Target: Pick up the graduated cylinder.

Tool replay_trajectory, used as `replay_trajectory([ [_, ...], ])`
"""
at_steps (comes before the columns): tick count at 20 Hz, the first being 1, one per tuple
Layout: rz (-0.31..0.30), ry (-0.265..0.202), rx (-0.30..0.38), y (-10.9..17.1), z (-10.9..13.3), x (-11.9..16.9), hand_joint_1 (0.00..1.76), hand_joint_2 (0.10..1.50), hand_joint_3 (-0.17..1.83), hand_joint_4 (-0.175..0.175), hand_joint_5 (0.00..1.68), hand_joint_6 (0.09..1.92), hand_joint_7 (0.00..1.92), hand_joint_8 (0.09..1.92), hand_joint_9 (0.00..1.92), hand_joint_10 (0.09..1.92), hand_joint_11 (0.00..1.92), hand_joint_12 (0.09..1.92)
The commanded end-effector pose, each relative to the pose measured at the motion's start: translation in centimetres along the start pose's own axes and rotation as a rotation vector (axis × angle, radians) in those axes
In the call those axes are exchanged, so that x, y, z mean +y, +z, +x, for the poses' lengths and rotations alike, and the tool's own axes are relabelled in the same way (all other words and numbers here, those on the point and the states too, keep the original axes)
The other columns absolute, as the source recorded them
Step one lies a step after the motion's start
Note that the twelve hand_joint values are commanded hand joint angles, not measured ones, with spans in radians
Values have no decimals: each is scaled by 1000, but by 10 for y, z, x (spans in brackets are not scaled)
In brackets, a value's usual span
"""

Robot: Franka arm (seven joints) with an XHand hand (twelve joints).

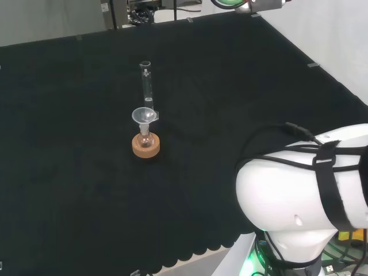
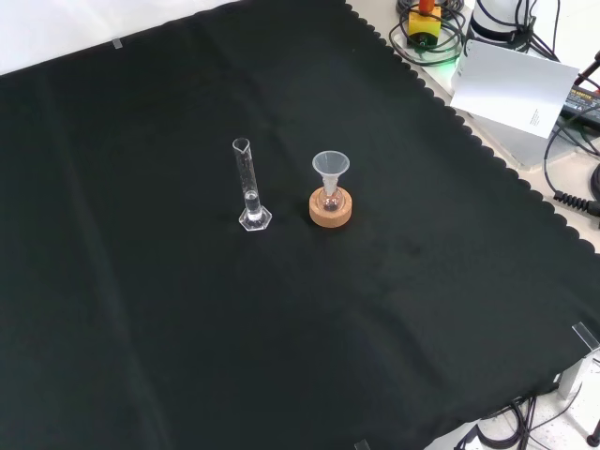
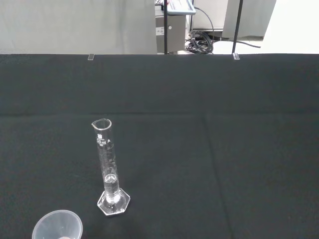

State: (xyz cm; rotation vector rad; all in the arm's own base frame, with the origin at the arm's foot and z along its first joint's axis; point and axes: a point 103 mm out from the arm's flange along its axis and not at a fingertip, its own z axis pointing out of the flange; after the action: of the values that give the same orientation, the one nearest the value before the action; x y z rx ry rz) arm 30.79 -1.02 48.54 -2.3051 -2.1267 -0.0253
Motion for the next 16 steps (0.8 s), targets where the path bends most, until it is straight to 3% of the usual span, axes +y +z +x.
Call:
replay_trajectory([
  [1,20,25,-19,9,5,7,0,1377,39,0,336,87,63,565,536,87,99,1350],
  [12,68,98,17,55,-16,34,0,1376,39,-1,337,87,66,553,536,87,99,1352],
  [16,82,97,26,75,-18,46,0,1375,39,-2,337,87,71,550,538,87,99,1352],
])
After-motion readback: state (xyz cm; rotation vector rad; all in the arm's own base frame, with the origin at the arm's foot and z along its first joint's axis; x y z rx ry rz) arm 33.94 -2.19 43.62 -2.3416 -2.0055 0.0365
